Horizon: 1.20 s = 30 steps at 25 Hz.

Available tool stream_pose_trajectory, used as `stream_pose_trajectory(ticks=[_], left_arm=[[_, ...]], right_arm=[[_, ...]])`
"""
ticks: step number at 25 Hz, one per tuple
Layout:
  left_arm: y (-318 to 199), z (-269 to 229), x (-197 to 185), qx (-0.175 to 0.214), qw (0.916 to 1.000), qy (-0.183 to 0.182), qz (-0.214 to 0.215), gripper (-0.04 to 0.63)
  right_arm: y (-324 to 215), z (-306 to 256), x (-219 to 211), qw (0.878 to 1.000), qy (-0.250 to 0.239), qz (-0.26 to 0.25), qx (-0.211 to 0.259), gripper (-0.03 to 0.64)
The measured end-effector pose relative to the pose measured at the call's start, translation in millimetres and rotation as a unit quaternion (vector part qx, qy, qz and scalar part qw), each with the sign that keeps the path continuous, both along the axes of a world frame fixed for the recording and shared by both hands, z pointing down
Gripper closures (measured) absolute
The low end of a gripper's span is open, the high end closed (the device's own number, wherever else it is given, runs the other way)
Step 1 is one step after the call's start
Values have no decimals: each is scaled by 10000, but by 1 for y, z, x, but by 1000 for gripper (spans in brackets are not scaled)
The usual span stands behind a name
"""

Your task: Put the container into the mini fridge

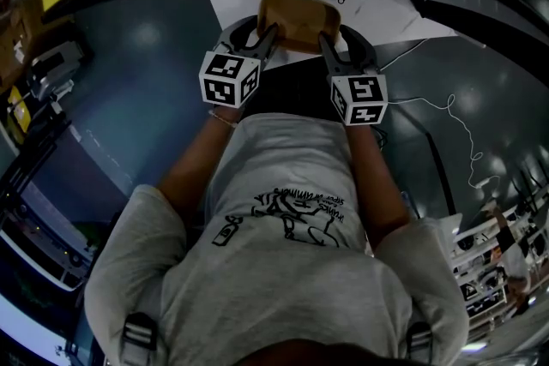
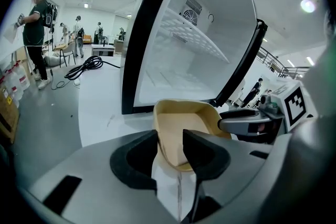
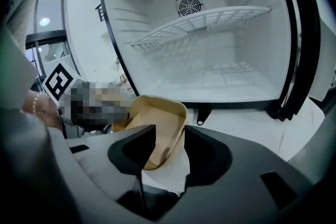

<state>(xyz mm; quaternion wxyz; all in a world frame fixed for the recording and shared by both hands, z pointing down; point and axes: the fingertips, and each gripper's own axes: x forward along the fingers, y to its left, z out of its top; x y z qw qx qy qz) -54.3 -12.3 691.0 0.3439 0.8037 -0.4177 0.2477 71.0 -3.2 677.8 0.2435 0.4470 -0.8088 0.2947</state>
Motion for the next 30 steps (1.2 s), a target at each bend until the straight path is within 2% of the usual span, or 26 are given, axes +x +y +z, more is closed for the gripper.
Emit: stream_pose_trajectory(ticks=[30], left_arm=[[8,-78,21,163,9996,219,-96,433]], right_arm=[[0,-82,19,9989,-46,47,455,448]])
